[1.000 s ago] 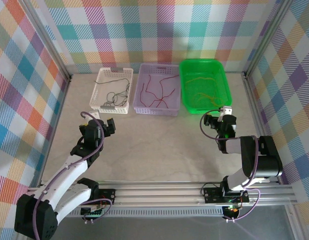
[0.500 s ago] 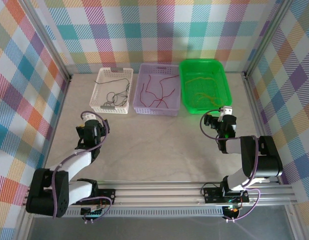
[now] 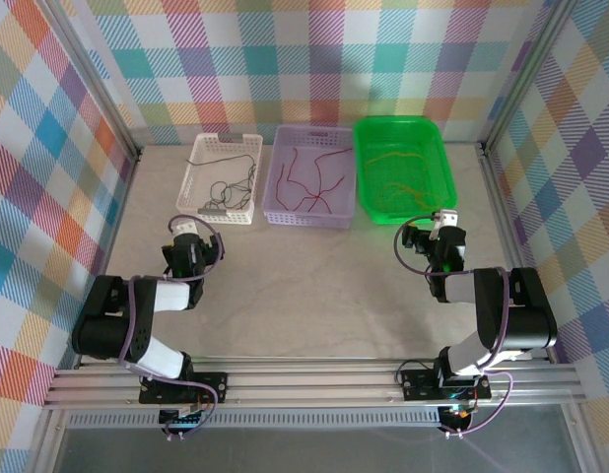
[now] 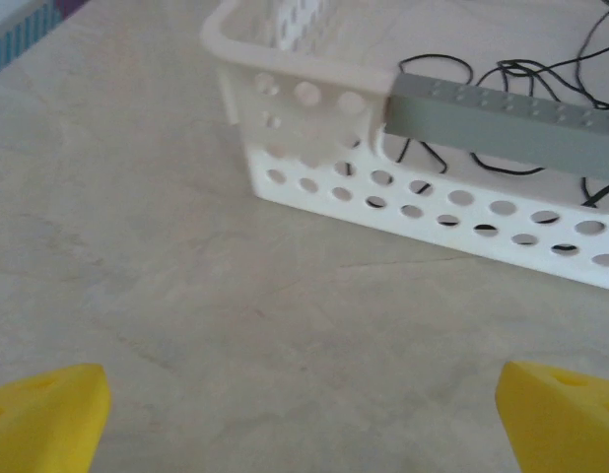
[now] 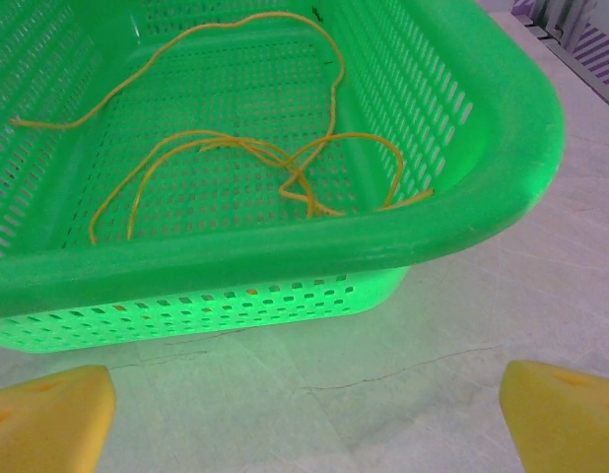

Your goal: Untangle the cables

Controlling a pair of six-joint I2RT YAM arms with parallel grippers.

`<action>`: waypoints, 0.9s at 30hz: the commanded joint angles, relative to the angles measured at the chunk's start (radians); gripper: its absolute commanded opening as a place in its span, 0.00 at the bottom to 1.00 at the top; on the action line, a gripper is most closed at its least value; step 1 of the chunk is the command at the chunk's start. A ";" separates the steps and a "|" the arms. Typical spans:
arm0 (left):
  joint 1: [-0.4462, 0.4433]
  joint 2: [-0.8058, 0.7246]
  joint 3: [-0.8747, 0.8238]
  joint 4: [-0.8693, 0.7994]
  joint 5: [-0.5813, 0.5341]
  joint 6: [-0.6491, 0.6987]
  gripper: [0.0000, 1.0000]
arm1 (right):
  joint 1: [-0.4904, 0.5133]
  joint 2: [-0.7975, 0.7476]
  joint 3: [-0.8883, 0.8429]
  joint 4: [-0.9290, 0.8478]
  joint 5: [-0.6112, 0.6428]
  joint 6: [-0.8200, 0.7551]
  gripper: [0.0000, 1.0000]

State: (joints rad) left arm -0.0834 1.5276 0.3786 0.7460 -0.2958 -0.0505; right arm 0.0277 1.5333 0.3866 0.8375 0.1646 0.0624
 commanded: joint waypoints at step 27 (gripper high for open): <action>-0.008 0.035 0.022 0.095 0.053 0.048 1.00 | 0.007 -0.001 -0.003 0.041 0.005 -0.015 1.00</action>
State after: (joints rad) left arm -0.0845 1.5585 0.3786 0.8146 -0.2440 -0.0128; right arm 0.0277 1.5333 0.3866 0.8375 0.1646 0.0624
